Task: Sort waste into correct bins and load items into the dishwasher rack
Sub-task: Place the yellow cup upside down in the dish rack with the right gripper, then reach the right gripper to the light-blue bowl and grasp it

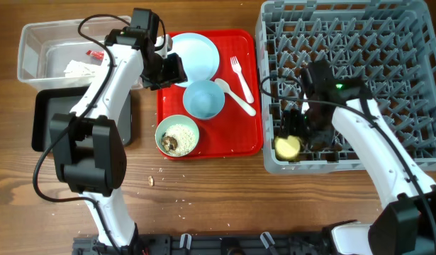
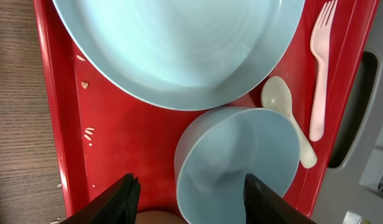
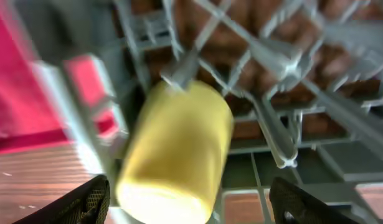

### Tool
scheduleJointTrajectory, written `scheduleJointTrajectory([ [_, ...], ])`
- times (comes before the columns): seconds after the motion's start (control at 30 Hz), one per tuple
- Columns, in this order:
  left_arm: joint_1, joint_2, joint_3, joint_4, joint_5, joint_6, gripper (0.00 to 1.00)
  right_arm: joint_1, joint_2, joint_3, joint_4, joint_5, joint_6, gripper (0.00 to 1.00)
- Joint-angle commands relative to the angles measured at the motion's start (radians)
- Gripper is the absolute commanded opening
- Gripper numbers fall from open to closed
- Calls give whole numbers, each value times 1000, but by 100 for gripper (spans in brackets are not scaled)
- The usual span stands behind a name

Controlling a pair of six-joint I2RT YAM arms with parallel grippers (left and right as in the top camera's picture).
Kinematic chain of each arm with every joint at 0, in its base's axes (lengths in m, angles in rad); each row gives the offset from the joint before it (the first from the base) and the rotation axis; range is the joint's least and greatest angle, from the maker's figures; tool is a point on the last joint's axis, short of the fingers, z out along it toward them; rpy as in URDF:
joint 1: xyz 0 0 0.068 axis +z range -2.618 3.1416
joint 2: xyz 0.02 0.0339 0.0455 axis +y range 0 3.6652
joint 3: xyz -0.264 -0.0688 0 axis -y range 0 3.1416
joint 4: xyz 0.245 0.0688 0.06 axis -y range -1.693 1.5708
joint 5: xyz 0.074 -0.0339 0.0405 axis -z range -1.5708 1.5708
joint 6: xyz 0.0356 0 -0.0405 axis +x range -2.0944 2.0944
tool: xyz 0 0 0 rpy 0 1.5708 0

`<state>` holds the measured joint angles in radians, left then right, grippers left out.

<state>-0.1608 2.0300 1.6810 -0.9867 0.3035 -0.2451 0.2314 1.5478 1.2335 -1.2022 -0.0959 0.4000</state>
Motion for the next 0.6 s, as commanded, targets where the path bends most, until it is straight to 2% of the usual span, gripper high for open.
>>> scheduleJointTrajectory([
  [0.0,-3,-35,-8,-1,-10,-2,55,4,2,150,-2,-17,-39,84],
  [0.13,-3,-35,-8,0,-10,-2,55,12,2,265,56,-103,-64,82],
  [0.37,-31,-35,-8,-26,-46,2,55,48,18,273,215,-130,-3,78],
  [0.57,0,-35,-7,-26,-130,-111,55,140,122,270,381,-106,101,65],
])
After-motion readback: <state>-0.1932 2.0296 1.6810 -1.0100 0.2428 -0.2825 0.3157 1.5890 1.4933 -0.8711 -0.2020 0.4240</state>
